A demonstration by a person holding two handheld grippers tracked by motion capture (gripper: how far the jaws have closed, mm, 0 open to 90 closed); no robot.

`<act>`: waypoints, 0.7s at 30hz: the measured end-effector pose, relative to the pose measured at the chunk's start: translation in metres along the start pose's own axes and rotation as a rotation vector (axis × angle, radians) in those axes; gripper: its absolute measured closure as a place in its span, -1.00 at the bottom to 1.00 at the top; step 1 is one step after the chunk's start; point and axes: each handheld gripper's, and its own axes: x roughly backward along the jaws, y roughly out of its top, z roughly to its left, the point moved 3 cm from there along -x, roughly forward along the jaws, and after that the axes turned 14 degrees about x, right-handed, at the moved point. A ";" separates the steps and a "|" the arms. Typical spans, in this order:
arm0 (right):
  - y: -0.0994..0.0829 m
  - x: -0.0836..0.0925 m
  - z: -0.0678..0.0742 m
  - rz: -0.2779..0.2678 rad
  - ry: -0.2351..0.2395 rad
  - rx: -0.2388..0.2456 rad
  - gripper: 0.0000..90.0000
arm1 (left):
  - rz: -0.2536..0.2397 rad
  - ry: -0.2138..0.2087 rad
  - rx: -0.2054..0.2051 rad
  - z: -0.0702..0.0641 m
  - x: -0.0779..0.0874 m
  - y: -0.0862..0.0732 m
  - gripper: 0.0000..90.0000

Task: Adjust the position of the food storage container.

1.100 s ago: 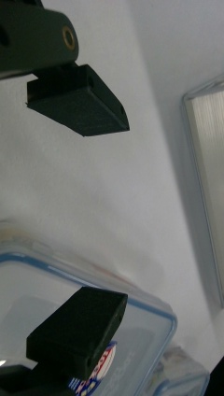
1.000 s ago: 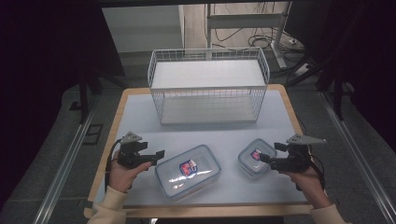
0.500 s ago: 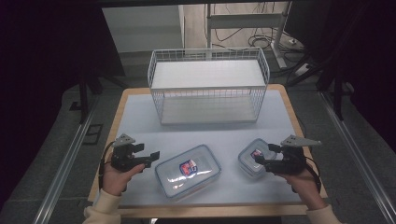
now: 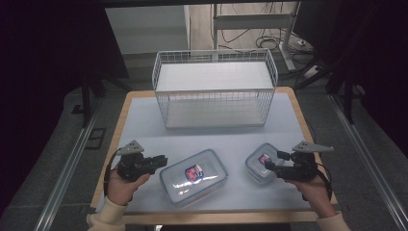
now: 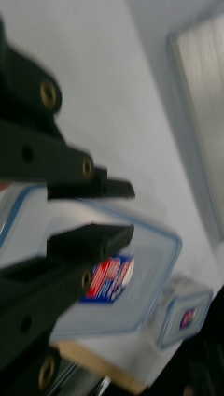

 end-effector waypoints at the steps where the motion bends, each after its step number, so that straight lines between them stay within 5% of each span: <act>1: 0.000 0.000 0.000 0.000 0.000 0.000 -0.39 | 0.000 0.000 0.000 0.000 0.000 0.000 0.96; 2: 0.000 -0.001 0.000 0.003 0.002 0.000 -0.39 | 0.023 -0.052 -0.010 -0.012 -0.002 -0.004 0.99; 3: 0.000 -0.001 0.000 0.003 0.002 0.000 -0.39 | 0.023 -0.052 -0.010 -0.012 -0.002 -0.004 1.00; 5: -0.002 -0.004 0.000 0.010 0.005 -0.002 -0.39 | 0.095 -0.061 -0.081 -0.037 -0.014 -0.013 1.00; 9: -0.003 -0.005 -0.001 0.016 0.005 -0.009 -0.40 | 0.188 -0.083 -0.152 -0.066 -0.033 -0.025 1.00; 16: -0.004 -0.005 -0.001 0.017 0.006 -0.016 -0.40 | 0.310 -0.094 -0.221 -0.092 -0.059 -0.046 1.00; 21: -0.006 -0.007 -0.002 0.025 0.006 -0.020 -0.40 | 0.342 -0.063 -0.243 -0.096 -0.069 -0.054 1.00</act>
